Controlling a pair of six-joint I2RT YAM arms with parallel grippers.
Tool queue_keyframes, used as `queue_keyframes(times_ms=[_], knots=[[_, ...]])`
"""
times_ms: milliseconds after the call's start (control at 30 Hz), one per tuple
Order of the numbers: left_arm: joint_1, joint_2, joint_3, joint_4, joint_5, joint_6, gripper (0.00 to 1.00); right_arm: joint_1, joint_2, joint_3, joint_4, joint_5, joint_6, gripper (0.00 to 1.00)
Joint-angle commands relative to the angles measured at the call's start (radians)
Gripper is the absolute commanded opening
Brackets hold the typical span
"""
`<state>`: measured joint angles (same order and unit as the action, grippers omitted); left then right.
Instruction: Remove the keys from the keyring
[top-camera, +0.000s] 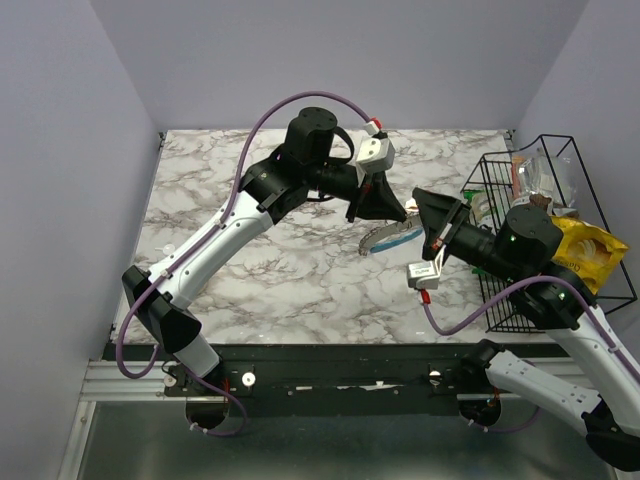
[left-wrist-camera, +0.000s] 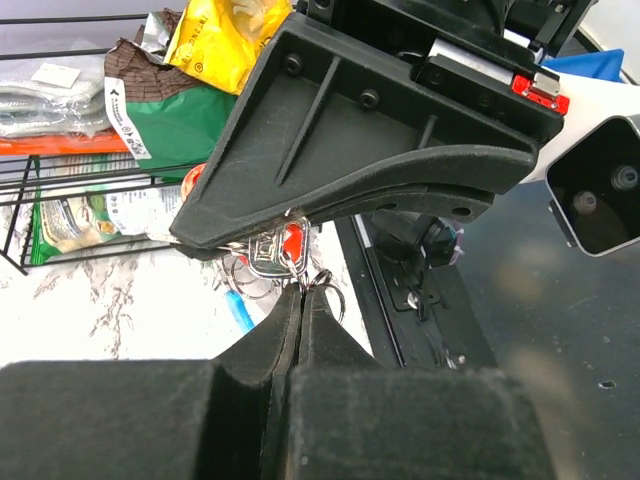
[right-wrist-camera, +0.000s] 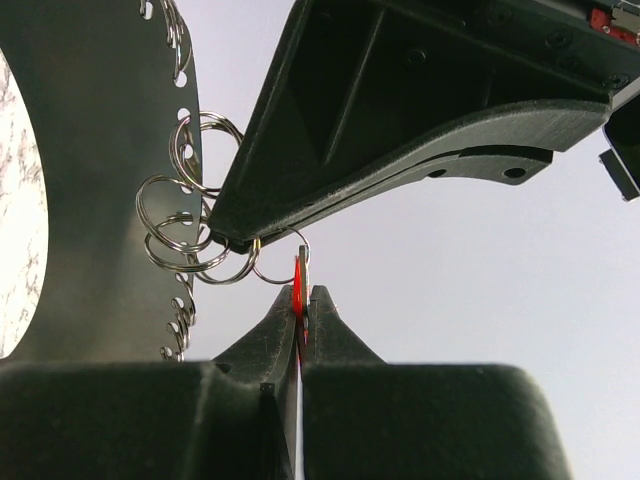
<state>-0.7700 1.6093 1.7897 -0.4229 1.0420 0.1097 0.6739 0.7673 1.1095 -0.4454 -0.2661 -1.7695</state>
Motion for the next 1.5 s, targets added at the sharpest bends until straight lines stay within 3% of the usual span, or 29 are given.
queue_keyframes(times_ms=[0, 767, 1167, 1467], knots=[[-0.002, 0.001, 0.017, -0.037, -0.017, 0.051, 0.00, 0.006, 0.000, 0.073, 0.060, 0.002, 0.047, 0.01], [0.043, -0.065, 0.010, 0.010, 0.214, 0.010, 0.00, 0.003, -0.080, -0.002, -0.016, 0.071, 0.058, 0.01], [0.044, -0.063, -0.035, 0.177, 0.236, -0.181, 0.00, 0.004, -0.083, -0.091, 0.008, -0.002, -0.152, 0.01], [0.047, -0.049, -0.096, 0.347, 0.185, -0.352, 0.00, 0.006, -0.091, -0.207, 0.075, -0.065, -0.436, 0.01]])
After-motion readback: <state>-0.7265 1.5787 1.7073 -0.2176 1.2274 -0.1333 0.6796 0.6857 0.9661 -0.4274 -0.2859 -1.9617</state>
